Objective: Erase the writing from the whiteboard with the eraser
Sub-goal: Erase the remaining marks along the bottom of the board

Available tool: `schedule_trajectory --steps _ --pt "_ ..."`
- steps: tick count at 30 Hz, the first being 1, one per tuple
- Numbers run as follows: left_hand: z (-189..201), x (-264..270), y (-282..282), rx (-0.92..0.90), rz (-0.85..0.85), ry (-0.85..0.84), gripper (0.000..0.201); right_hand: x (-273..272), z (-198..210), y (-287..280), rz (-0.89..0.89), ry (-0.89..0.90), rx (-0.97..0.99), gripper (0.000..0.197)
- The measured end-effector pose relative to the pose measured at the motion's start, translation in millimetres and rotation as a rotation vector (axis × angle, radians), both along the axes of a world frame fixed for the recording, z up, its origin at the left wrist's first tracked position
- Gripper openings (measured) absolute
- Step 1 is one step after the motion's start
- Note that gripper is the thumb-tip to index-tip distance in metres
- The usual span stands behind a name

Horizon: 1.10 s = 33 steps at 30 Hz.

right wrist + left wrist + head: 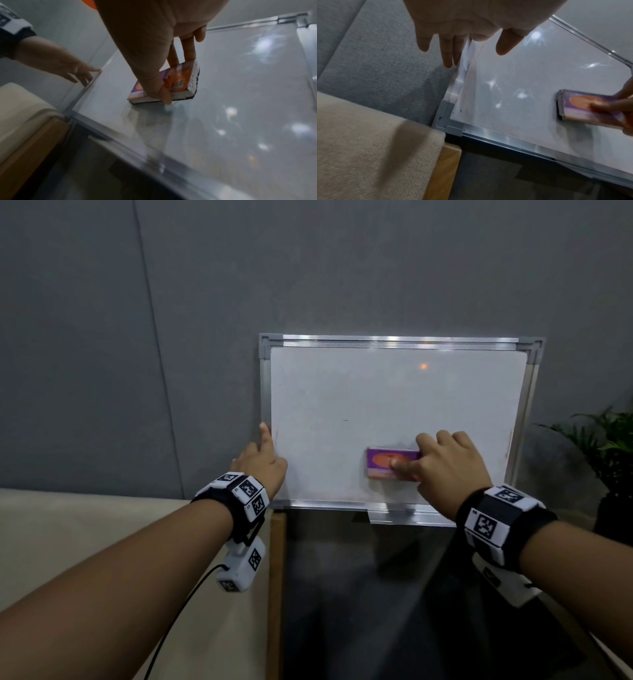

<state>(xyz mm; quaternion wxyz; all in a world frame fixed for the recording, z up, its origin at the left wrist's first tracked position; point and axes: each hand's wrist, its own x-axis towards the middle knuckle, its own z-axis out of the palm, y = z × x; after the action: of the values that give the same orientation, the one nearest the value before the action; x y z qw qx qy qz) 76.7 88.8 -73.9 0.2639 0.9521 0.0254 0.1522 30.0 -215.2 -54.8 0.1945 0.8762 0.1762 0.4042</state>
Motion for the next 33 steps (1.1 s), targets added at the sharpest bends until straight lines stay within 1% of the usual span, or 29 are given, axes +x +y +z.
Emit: schedule_trajectory --steps 3,6,9,12,14,18,20,23,26,29,30,33 --pt "0.8 -0.3 0.0 0.005 -0.011 0.0 0.07 3.1 15.3 11.8 -0.049 -0.071 0.12 0.049" --pt "0.4 -0.4 0.8 0.012 -0.014 -0.004 0.071 9.3 13.5 37.9 -0.056 -0.061 0.179 0.044" --pt "0.5 0.4 1.1 0.011 -0.019 0.004 0.072 11.2 -4.7 62.3 -0.023 0.008 0.163 0.046" --pt "1.5 -0.1 2.3 0.008 -0.02 0.018 0.072 7.0 -17.7 70.9 -0.006 0.055 0.1 0.046" --pt "2.5 -2.4 2.4 0.022 -0.024 0.018 0.071 5.5 -11.8 69.0 -0.031 0.032 0.106 0.047" --pt "3.5 -6.4 1.6 0.022 -0.042 0.017 0.07 11.9 12.9 73.2 -0.069 -0.068 0.206 0.05" --pt "3.1 -6.4 2.1 0.012 -0.048 0.011 0.071 15.7 16.7 84.4 -0.061 -0.069 0.212 0.049" --pt "3.4 -6.9 3.1 0.0 -0.059 0.004 0.071 16.9 5.0 98.5 -0.026 -0.01 0.173 0.052" --pt "3.5 -7.7 3.4 -0.002 -0.069 0.0 0.07 12.2 -8.2 88.0 -0.023 0.026 0.125 0.054" --pt "2.4 -6.7 4.6 -0.004 -0.076 0.002 0.07 6.6 -0.9 65.1 -0.061 -0.04 0.161 0.04" --pt "2.0 -6.2 4.7 -0.006 -0.075 0.004 0.07 6.0 5.4 59.3 -0.079 -0.066 0.188 0.039" --pt "2.9 -6.7 3.2 -0.017 -0.072 0.003 0.07 9.6 20.0 56.9 -0.124 -0.086 0.234 0.053"
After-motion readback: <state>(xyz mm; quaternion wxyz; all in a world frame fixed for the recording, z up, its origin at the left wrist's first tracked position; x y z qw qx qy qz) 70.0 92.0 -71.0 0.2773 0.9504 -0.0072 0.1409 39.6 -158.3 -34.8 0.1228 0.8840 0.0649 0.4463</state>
